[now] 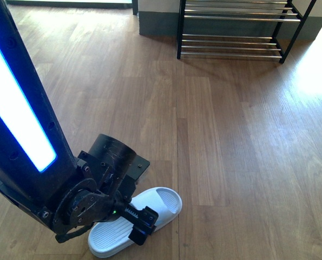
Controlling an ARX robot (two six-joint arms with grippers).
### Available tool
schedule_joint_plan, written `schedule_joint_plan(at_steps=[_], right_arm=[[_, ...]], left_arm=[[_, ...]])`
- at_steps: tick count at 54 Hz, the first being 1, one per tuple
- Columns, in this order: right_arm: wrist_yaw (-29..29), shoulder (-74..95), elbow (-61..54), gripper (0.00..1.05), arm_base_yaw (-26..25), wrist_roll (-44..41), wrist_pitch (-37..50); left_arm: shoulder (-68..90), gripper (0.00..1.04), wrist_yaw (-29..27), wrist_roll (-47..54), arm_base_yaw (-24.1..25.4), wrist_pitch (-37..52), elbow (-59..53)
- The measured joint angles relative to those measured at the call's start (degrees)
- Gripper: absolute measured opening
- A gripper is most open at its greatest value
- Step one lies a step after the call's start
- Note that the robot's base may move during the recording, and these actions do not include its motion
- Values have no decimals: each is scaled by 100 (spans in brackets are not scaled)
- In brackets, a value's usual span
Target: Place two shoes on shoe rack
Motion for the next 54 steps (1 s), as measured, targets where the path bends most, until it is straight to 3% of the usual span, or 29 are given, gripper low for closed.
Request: schedule_joint_plan(at_steps=[27, 54], right_arm=[[0, 0, 0, 1, 0, 2, 0], [0, 0, 0, 1, 0, 2, 0]], left_arm=[[656, 95, -83, -90, -146, -376, 560], [1423, 95, 376, -129, -490, -302, 1285]])
